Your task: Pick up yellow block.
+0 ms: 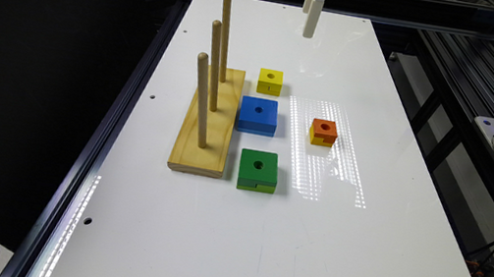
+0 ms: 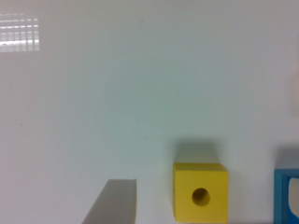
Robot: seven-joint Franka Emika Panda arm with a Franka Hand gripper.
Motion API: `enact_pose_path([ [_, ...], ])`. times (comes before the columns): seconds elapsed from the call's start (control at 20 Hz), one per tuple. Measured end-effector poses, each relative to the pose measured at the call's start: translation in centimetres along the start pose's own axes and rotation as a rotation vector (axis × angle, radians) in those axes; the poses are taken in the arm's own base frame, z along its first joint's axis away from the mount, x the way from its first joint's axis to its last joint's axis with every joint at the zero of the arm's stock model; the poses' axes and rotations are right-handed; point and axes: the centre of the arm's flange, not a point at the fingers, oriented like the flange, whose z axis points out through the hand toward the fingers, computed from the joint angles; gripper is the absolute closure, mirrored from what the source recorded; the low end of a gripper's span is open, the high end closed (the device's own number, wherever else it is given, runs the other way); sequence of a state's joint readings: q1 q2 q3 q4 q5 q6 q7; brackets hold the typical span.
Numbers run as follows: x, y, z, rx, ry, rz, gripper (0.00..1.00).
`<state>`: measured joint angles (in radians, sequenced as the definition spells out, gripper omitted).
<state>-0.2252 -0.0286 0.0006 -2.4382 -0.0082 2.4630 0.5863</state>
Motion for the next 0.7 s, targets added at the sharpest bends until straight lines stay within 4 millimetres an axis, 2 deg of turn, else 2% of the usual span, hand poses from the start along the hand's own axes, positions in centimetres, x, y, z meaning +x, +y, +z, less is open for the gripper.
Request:
enact_pose_path([
  [0.45,0.17,-0.31,-0.26,0.004,0.006,-0.003,0.00],
  [0.7,0.42,-0.51,0.63,-0.004,-0.006,-0.004,0.00],
])
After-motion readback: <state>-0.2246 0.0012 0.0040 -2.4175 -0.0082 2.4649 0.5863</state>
